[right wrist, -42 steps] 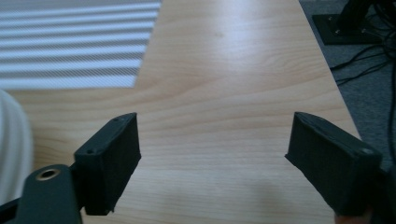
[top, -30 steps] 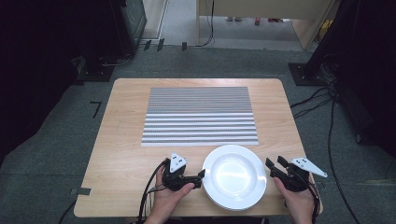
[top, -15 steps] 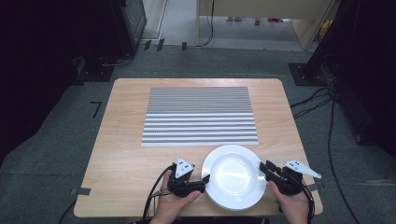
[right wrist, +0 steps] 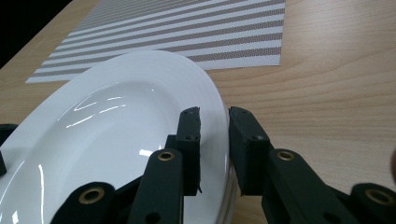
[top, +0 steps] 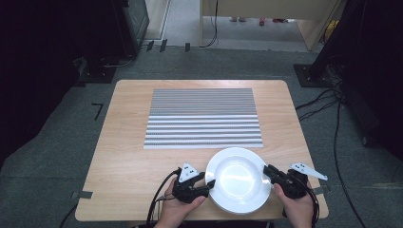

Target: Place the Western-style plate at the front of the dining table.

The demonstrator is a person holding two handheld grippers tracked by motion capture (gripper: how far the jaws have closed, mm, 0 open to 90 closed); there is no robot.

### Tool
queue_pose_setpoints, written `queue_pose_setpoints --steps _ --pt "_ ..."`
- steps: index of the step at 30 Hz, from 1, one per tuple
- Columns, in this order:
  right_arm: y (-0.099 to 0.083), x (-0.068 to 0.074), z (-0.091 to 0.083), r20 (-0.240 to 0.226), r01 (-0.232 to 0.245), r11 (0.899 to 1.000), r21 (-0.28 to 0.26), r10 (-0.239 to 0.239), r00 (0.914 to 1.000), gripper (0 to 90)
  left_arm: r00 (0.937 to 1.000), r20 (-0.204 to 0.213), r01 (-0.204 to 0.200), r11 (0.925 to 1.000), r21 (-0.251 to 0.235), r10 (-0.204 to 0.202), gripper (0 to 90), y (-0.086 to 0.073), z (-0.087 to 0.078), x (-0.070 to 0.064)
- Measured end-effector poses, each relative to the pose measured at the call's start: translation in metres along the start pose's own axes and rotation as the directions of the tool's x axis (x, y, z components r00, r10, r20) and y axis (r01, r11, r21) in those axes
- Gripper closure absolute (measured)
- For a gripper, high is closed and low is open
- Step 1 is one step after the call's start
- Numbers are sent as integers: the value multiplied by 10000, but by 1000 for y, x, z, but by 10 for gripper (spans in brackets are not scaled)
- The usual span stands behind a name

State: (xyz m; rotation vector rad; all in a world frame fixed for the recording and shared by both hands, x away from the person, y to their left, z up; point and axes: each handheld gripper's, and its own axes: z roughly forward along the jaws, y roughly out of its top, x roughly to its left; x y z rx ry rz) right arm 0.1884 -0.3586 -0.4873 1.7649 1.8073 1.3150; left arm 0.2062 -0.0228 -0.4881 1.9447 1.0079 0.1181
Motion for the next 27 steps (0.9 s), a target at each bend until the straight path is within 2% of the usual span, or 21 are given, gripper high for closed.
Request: queue_pose_setpoints --steps 15,19,27 --pt "2 -6 -3 -180 -849 9963 132 851 9962 818 9998 89 188 9998 69 -188 512 0 0 1" --pt "2 -7 -3 -225 -993 9950 101 995 9948 822 9994 194 277 9996 105 -279 512 -1 0 2" --pt "2 -7 -4 -252 -1143 9934 68 1144 9931 827 9995 148 265 9996 110 -266 511 -1 0 1"
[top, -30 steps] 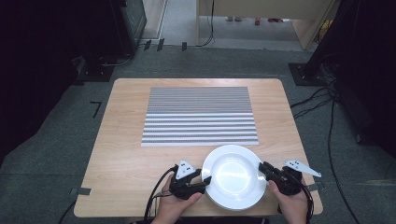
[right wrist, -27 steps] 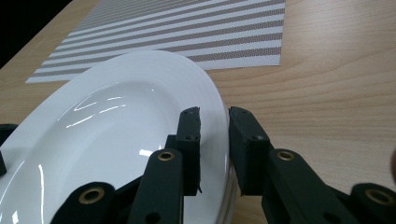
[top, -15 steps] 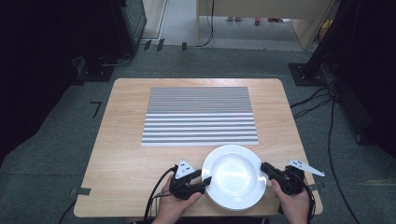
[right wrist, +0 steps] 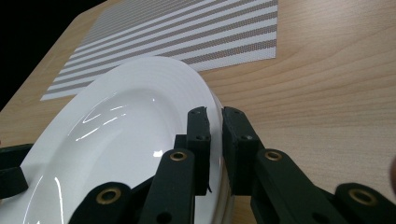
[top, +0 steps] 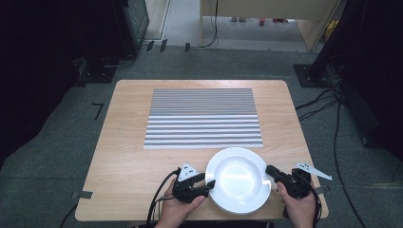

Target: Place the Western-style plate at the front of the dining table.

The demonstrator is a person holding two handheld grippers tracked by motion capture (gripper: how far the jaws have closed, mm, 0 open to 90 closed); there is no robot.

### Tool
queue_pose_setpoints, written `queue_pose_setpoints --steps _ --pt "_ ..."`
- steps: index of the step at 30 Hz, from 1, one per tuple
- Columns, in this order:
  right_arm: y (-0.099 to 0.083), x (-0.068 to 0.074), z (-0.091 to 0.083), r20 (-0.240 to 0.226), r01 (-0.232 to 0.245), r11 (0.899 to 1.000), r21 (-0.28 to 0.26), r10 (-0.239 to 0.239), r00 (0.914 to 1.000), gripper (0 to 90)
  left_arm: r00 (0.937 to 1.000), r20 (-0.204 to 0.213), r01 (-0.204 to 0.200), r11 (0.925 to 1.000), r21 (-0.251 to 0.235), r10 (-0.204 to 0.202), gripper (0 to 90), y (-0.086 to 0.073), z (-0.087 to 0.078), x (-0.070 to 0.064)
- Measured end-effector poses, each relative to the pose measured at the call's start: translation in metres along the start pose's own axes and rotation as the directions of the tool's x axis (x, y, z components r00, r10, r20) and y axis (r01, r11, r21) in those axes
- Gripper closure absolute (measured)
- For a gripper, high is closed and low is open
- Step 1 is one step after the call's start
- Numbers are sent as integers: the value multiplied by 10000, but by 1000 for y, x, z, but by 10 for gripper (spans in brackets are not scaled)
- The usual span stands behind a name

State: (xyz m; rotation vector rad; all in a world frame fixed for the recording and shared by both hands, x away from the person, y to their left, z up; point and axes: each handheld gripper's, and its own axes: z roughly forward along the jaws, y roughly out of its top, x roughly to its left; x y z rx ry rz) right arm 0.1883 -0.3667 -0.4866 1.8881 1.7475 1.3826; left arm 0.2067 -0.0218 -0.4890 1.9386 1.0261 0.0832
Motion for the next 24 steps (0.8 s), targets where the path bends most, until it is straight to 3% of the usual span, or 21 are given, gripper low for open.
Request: queue_pose_setpoints --steps 11,17,24 --pt "0 0 -1 -31 -109 9999 -39 109 9999 832 10000 -23 2 10000 1 -2 510 0 0 0" --pt "1 1 -3 -259 -172 9989 -438 161 9995 836 10000 -50 29 10000 9 -29 510 0 1 0" --pt "0 0 -2 -326 -262 9982 -536 245 9992 837 9999 -109 3 10000 -19 -4 507 -1 1 -1"
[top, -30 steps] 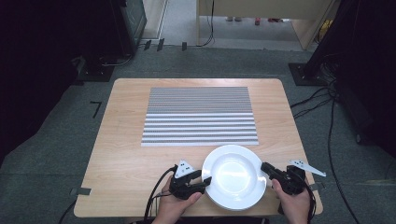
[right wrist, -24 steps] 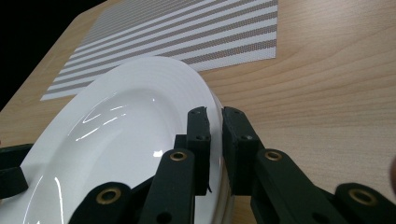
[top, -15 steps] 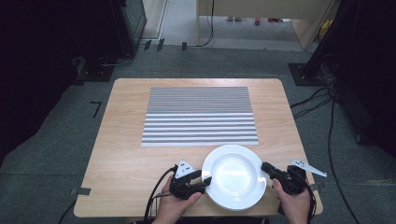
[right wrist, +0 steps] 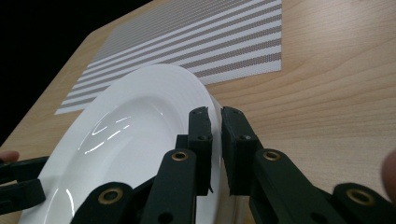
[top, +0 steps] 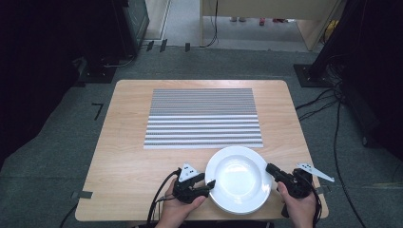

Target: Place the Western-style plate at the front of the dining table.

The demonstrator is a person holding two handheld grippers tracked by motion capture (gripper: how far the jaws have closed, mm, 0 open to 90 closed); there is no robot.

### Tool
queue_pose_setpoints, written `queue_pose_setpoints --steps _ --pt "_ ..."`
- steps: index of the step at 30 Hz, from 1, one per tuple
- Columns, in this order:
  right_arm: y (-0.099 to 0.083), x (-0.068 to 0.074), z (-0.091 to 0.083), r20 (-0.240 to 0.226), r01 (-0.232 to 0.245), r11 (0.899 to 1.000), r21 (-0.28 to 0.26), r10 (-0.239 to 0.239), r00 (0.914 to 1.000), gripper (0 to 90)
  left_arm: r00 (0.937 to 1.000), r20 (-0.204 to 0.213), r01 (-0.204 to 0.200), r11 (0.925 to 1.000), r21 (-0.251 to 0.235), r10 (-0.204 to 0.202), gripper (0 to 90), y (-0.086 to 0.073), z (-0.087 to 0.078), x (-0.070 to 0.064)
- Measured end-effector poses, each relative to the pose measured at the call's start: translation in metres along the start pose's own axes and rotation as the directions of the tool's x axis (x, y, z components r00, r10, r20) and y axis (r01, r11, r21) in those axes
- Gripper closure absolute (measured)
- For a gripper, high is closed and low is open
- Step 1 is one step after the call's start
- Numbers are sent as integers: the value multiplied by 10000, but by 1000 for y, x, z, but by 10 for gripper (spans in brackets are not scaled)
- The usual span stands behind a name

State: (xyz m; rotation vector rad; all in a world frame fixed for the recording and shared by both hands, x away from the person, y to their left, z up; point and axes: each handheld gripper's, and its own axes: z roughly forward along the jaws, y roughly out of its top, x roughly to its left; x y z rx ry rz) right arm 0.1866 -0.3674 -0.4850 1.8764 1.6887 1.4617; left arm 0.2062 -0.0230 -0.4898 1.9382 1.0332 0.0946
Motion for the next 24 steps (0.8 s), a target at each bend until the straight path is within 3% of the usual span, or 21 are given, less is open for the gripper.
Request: queue_pose_setpoints --steps 5,15,20,24 --pt "0 -4 0 -396 -482 9988 -50 479 9981 838 10000 -33 -18 10000 -36 18 506 0 0 -1" --pt "-1 -6 3 -302 -576 9983 90 578 9979 835 10000 -44 1 10000 -87 -1 510 0 0 -1" --pt "0 -9 2 -696 -939 9956 -36 934 9932 834 9998 69 162 9998 -104 -161 510 0 0 1" --pt "0 -8 2 -728 -912 9957 -139 899 9933 827 9998 109 193 9997 -131 -192 504 0 0 1"
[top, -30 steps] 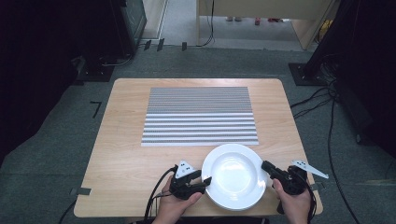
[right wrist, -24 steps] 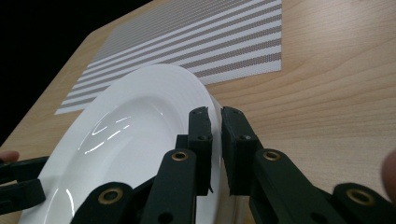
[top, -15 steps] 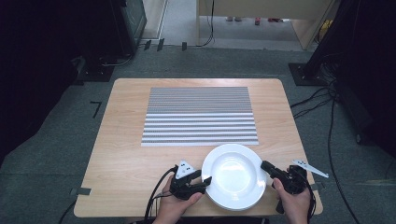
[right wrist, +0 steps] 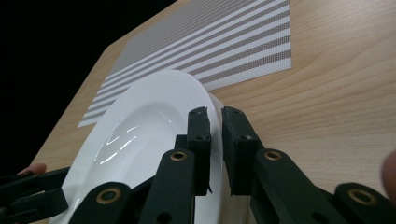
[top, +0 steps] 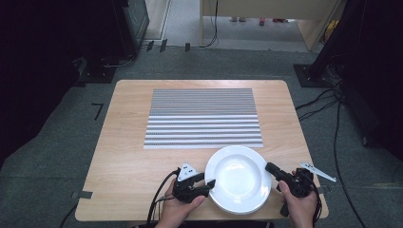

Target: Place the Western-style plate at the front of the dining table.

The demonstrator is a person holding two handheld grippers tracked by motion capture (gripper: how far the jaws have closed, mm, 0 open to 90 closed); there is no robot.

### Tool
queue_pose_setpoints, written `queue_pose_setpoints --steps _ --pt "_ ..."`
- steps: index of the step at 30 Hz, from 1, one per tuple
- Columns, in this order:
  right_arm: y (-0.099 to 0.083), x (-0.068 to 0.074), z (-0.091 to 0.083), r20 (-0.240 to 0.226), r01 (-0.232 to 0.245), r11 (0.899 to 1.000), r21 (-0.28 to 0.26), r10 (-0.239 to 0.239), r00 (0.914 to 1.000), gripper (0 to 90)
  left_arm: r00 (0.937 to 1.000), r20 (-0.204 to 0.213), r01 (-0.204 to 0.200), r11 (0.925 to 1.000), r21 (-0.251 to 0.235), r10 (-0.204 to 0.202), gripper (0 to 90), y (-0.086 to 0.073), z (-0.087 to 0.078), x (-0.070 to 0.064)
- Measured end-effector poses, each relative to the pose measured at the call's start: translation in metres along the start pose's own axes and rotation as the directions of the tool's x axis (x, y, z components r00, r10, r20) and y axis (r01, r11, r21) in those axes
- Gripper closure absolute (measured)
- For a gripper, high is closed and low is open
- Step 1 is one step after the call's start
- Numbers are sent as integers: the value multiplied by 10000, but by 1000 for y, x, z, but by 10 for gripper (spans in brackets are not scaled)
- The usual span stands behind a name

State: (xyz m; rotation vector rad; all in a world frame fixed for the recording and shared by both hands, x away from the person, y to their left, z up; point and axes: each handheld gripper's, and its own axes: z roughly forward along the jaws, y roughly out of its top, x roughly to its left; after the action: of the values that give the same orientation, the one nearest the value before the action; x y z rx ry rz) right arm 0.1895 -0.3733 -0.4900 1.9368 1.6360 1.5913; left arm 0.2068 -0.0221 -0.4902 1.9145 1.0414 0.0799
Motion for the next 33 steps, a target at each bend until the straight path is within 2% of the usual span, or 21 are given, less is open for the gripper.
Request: queue_pose_setpoints --steps 3,5,11,17,21,24,27,31,33 --pt "-1 -1 2 298 15 9997 233 -22 9996 828 10000 -30 9 10000 -15 -9 506 0 0 0" --pt "-2 -2 3 326 -132 9994 324 121 9994 828 10000 -53 -9 10000 9 9 508 0 1 0" --pt "0 -6 3 71 -685 9960 582 682 9976 772 10000 3 -56 10000 73 56 477 -1 1 0" --pt "1 -10 0 -112 -1211 9897 761 1223 9924 779 10000 75 -18 9999 122 17 460 -1 -1 1" --pt "0 -13 -2 -212 -1526 9849 822 1548 9877 796 9996 219 153 9997 177 -157 456 -2 -2 4" --pt "0 -12 -3 -159 -1400 9873 755 1416 9898 806 9987 447 247 9992 300 -260 456 -2 -1 3" --pt "0 -11 -4 -183 -1319 9888 701 1335 9909 825 9981 503 335 9987 378 -353 445 -3 0 4" --pt "2 -8 -6 -452 -1138 9927 395 1156 9923 827 9960 636 598 9972 453 -626 442 -4 1 7" --pt "1 -7 -5 -399 -1035 9940 359 1049 9937 827 9961 608 613 9972 432 -639 446 -4 1 7"
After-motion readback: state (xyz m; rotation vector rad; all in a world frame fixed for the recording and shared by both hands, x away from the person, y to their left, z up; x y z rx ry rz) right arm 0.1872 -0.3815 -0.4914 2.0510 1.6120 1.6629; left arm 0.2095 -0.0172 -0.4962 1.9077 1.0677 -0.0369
